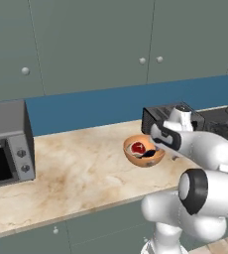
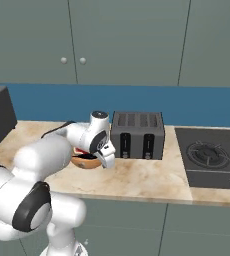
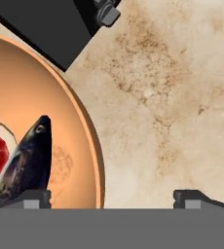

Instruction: Place the bowl with the bell pepper and sweet potato on the top shelf of the fridge. Place the bowl with the fish and steak on the second highest shelf of the fridge.

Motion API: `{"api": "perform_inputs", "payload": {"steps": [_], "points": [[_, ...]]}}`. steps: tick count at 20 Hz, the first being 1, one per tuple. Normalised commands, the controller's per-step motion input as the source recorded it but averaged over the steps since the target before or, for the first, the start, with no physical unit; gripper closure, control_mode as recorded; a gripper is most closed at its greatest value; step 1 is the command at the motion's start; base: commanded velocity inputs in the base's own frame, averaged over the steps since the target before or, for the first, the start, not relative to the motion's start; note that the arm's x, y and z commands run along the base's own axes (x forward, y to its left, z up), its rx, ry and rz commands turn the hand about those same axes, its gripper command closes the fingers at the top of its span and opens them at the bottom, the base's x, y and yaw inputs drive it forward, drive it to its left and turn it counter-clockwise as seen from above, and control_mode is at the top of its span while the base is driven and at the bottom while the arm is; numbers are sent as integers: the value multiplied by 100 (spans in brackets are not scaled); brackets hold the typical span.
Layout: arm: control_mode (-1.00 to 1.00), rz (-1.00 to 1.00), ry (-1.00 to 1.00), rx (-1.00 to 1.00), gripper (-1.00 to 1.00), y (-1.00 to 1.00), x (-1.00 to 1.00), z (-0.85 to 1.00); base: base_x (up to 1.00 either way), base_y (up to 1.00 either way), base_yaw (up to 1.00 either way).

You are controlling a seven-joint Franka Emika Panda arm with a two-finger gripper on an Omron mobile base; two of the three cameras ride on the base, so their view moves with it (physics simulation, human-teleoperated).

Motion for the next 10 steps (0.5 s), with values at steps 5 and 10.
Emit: {"api": "perform_inputs", "payload": {"steps": [5,10], "points": [[-100,0,0,0,-100,2,27,-25,0,0,0],[-100,0,0,0,-100,6,30,-18,0,0,0]]}}
